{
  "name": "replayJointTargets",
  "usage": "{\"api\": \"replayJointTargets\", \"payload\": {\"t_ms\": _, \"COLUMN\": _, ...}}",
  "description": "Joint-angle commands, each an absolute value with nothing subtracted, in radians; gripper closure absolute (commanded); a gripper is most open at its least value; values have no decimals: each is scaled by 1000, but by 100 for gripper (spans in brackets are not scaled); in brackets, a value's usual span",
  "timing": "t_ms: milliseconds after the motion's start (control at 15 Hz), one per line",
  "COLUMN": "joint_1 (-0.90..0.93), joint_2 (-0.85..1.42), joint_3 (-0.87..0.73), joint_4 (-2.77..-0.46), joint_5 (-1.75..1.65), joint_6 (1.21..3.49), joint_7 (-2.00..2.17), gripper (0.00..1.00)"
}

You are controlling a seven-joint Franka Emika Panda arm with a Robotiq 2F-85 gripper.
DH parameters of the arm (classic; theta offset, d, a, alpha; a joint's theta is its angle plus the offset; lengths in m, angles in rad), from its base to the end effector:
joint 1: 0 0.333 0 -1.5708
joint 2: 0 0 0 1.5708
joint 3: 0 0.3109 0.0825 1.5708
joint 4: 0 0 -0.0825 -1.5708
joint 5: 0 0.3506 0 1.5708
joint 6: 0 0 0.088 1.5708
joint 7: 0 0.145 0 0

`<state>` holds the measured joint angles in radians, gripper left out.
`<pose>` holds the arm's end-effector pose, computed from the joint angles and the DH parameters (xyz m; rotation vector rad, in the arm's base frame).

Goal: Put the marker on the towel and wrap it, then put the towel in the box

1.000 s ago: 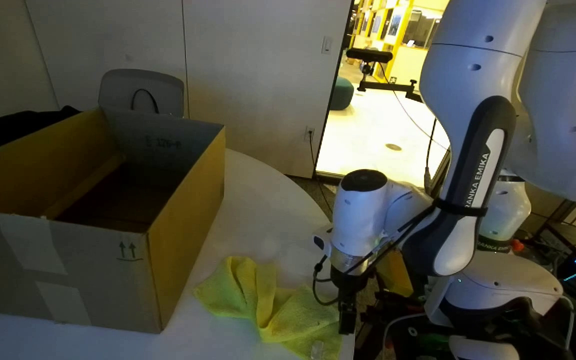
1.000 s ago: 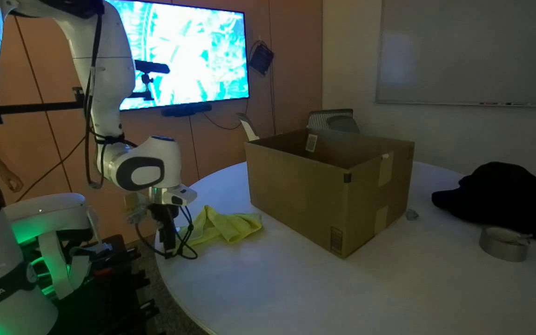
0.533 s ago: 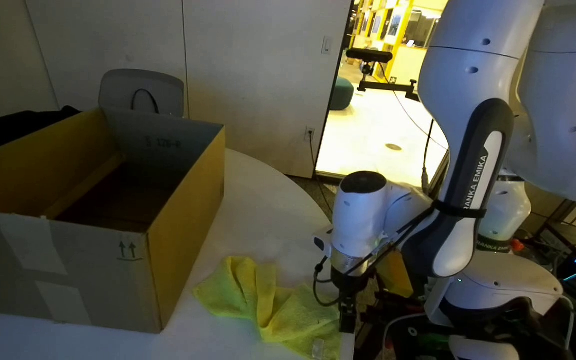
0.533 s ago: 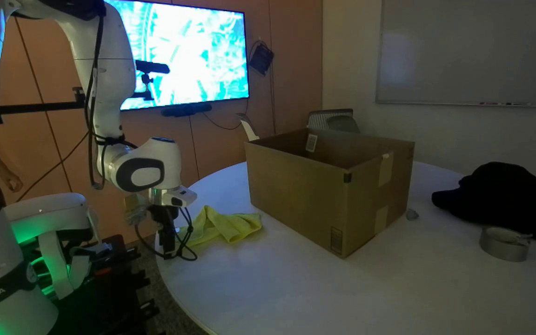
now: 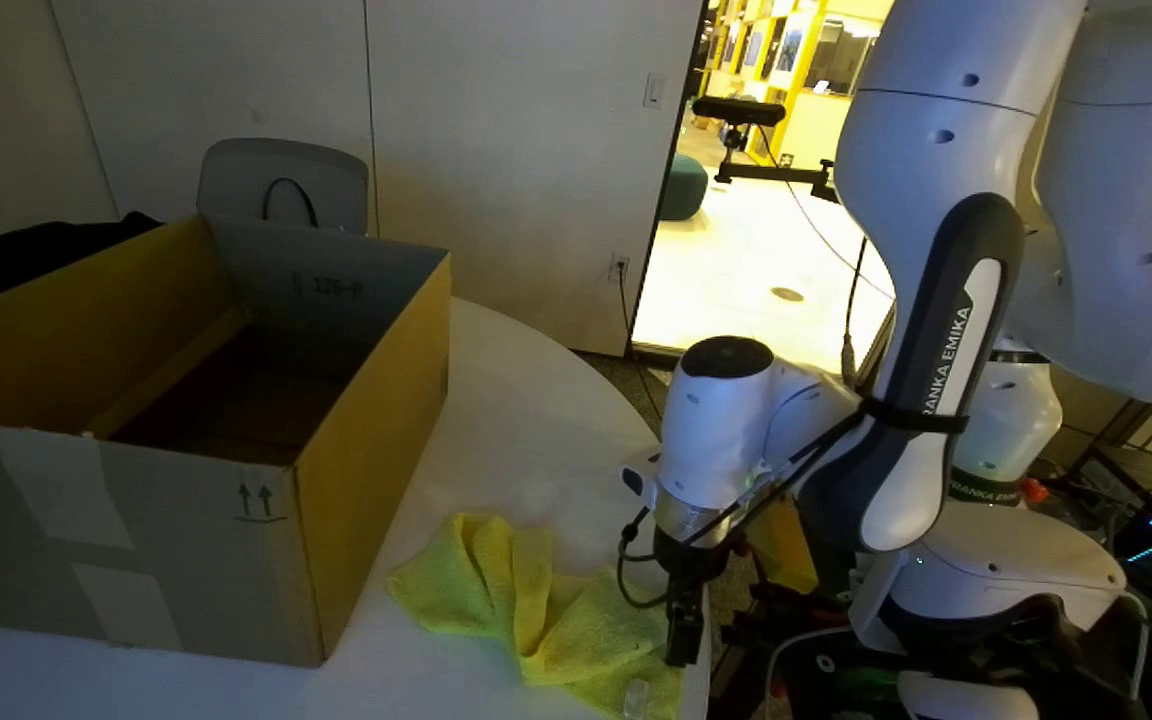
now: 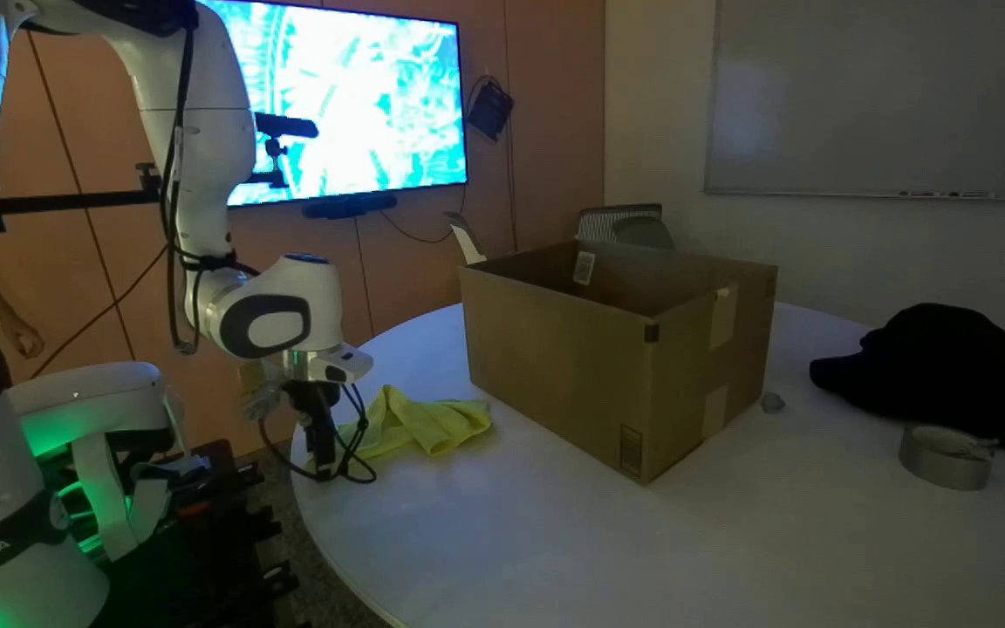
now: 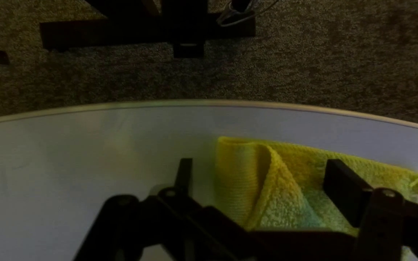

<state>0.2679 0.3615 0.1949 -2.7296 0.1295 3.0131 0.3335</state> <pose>0.3251 0.1652 0.0994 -3.0924 0.0149 0.1562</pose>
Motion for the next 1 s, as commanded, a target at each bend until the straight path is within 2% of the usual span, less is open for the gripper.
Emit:
{"api": "replayJointTargets", "payload": {"t_ms": 0, "joint_1": 222, "joint_2": 379, "joint_3": 239, "joint_4": -2716, "joint_5": 168, "joint_6": 3042, "joint_7": 299, "gripper": 24}}
{"api": "replayJointTargets", "payload": {"t_ms": 67, "joint_1": 206, "joint_2": 385, "joint_3": 252, "joint_4": -2713, "joint_5": 174, "joint_6": 3043, "joint_7": 294, "gripper": 20}}
{"api": "replayJointTargets", "payload": {"t_ms": 133, "joint_1": 189, "joint_2": 393, "joint_3": 266, "joint_4": -2708, "joint_5": 182, "joint_6": 3043, "joint_7": 287, "gripper": 26}}
{"api": "replayJointTargets", "payload": {"t_ms": 200, "joint_1": 178, "joint_2": 397, "joint_3": 275, "joint_4": -2706, "joint_5": 187, "joint_6": 3043, "joint_7": 283, "gripper": 38}}
{"api": "replayJointTargets", "payload": {"t_ms": 533, "joint_1": 143, "joint_2": 377, "joint_3": 290, "joint_4": -2716, "joint_5": 198, "joint_6": 3032, "joint_7": 265, "gripper": 77}}
{"api": "replayJointTargets", "payload": {"t_ms": 667, "joint_1": 138, "joint_2": 363, "joint_3": 295, "joint_4": -2720, "joint_5": 201, "joint_6": 3025, "joint_7": 263, "gripper": 89}}
{"api": "replayJointTargets", "payload": {"t_ms": 867, "joint_1": 137, "joint_2": 341, "joint_3": 296, "joint_4": -2727, "joint_5": 200, "joint_6": 3018, "joint_7": 260, "gripper": 92}}
{"api": "replayJointTargets", "payload": {"t_ms": 933, "joint_1": 142, "joint_2": 330, "joint_3": 289, "joint_4": -2732, "joint_5": 197, "joint_6": 3014, "joint_7": 262, "gripper": 88}}
